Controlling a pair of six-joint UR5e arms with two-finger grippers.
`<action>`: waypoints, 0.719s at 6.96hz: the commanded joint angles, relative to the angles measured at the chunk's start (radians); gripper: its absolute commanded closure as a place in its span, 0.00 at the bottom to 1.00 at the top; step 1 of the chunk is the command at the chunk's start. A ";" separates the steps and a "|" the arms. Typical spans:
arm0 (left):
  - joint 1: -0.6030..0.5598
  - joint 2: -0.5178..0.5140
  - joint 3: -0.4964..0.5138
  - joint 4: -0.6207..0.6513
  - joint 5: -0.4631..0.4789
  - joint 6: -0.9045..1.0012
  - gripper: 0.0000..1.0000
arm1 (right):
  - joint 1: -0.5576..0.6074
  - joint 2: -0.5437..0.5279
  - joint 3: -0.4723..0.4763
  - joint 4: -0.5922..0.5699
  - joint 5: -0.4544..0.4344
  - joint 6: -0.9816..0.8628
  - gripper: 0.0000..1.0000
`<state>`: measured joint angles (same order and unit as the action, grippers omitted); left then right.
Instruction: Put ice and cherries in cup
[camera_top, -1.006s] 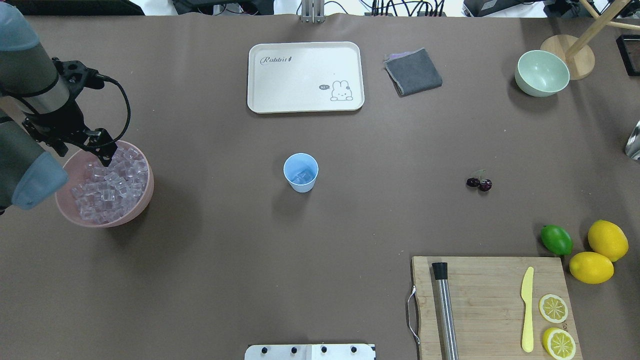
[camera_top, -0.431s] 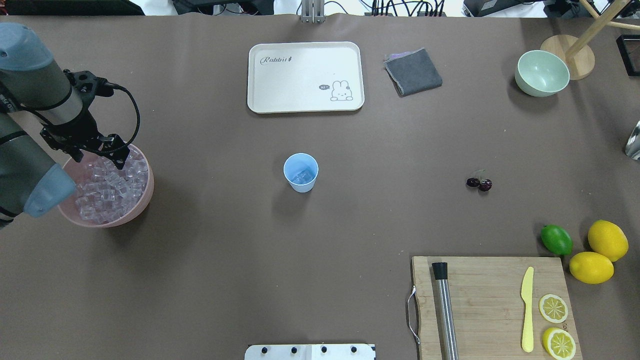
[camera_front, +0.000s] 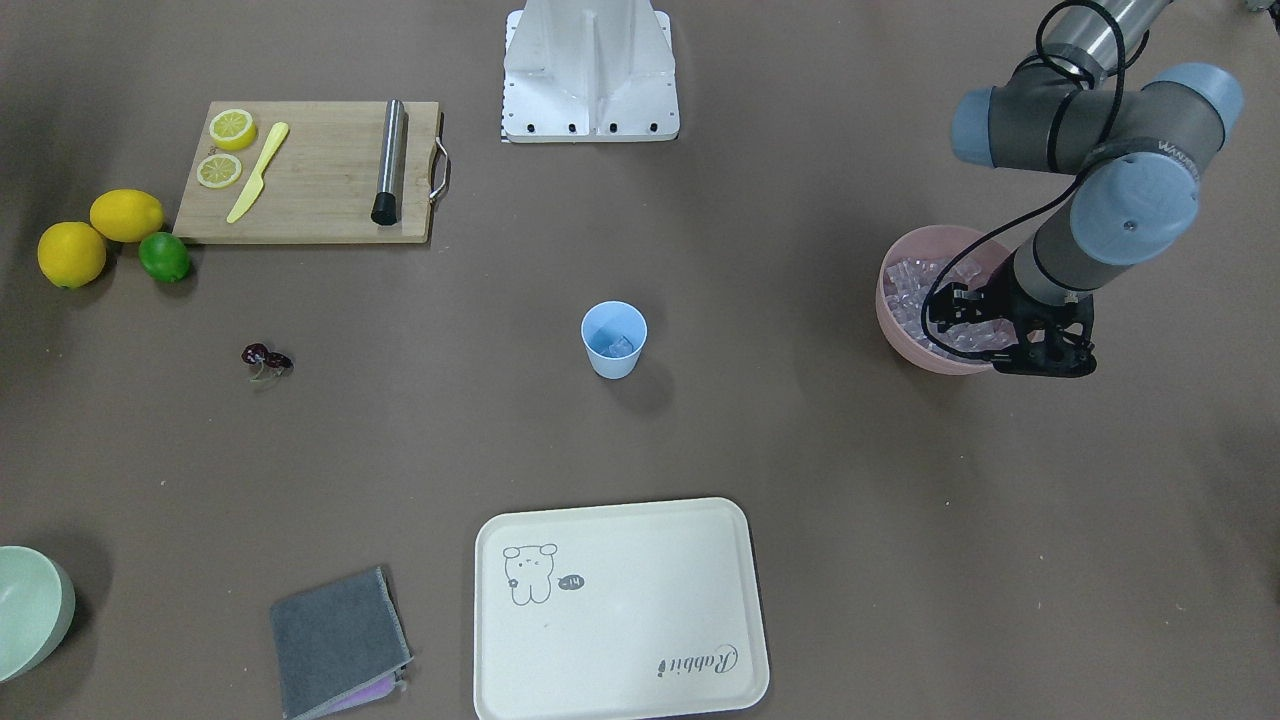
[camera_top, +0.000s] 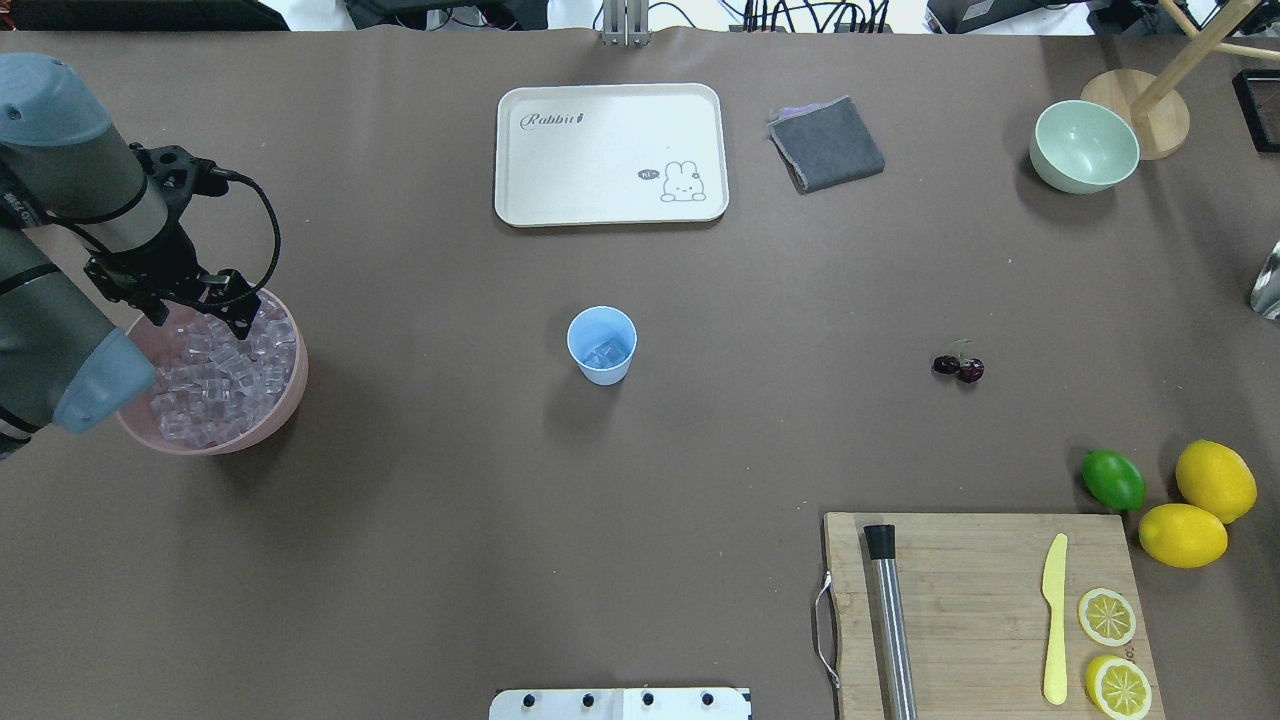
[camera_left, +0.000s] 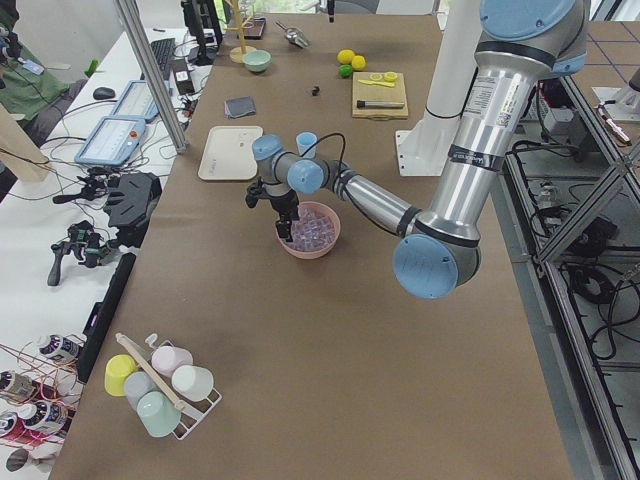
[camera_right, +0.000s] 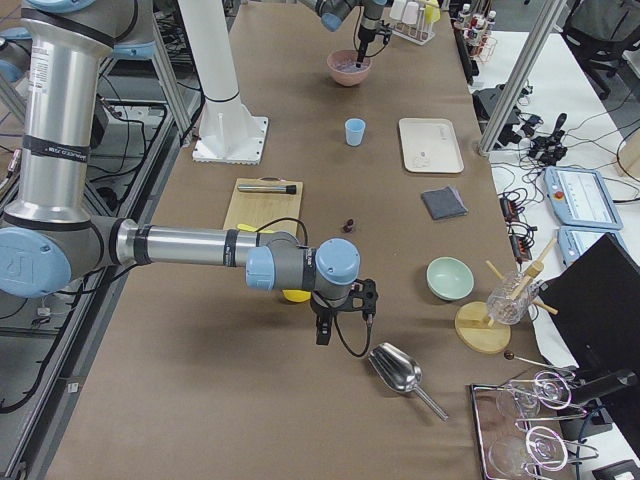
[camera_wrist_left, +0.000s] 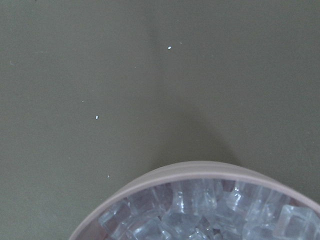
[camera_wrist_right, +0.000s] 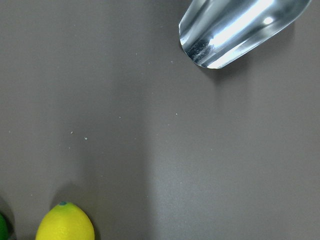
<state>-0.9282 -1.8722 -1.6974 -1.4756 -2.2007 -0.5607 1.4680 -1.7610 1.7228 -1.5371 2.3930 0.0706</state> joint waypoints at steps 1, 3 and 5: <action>0.000 0.002 0.012 -0.005 -0.011 -0.007 0.03 | 0.000 0.000 0.000 0.000 0.000 0.000 0.00; 0.000 0.005 0.031 -0.070 -0.057 -0.063 0.03 | 0.000 0.000 0.001 0.000 0.000 0.000 0.00; 0.000 0.007 0.039 -0.094 -0.059 -0.081 0.03 | 0.000 0.000 0.000 0.000 -0.002 0.000 0.00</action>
<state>-0.9281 -1.8662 -1.6629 -1.5567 -2.2563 -0.6310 1.4681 -1.7610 1.7239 -1.5370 2.3927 0.0706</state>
